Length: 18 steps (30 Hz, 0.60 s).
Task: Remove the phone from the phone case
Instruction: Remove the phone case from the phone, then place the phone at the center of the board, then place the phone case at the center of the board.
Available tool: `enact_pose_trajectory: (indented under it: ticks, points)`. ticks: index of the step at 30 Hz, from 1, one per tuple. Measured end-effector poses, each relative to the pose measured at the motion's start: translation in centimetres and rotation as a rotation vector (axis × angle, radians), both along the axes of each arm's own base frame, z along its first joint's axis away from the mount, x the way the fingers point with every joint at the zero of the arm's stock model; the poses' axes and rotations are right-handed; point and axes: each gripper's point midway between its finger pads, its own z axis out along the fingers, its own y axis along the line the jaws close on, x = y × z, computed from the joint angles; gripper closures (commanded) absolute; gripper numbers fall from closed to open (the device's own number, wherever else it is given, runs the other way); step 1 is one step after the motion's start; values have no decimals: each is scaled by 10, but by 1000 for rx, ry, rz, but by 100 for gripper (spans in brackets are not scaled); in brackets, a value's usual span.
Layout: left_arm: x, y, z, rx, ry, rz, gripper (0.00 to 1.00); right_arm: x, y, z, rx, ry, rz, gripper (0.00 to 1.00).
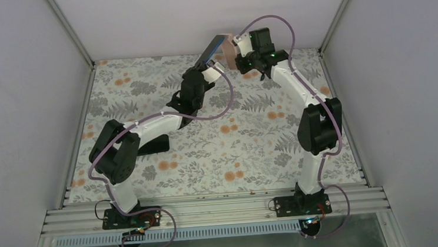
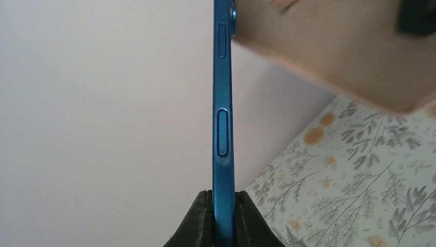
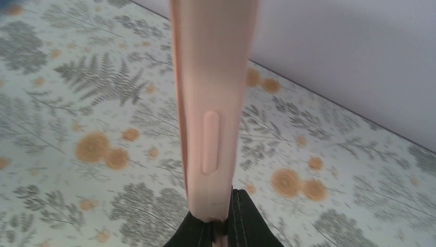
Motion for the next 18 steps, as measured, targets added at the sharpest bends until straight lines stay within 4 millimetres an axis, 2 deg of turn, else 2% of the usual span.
enact_pose_trajectory:
  ticks: [3,6,10,14,18]
  points:
    - [-4,9,0,12,16,10,98,6,-25,-4,-40,6,-41,97]
    - [-9,21,-2,28,35,21,98,14,-59,-9,-82,9,-101,97]
    - [-20,26,-18,75,102,16,98,21,-96,-17,-124,25,-158,97]
    - [-37,18,-44,141,194,-15,98,16,-109,-42,-142,115,-134,97]
    - [-74,19,-74,250,270,-57,98,-14,-103,-74,-138,265,-32,96]
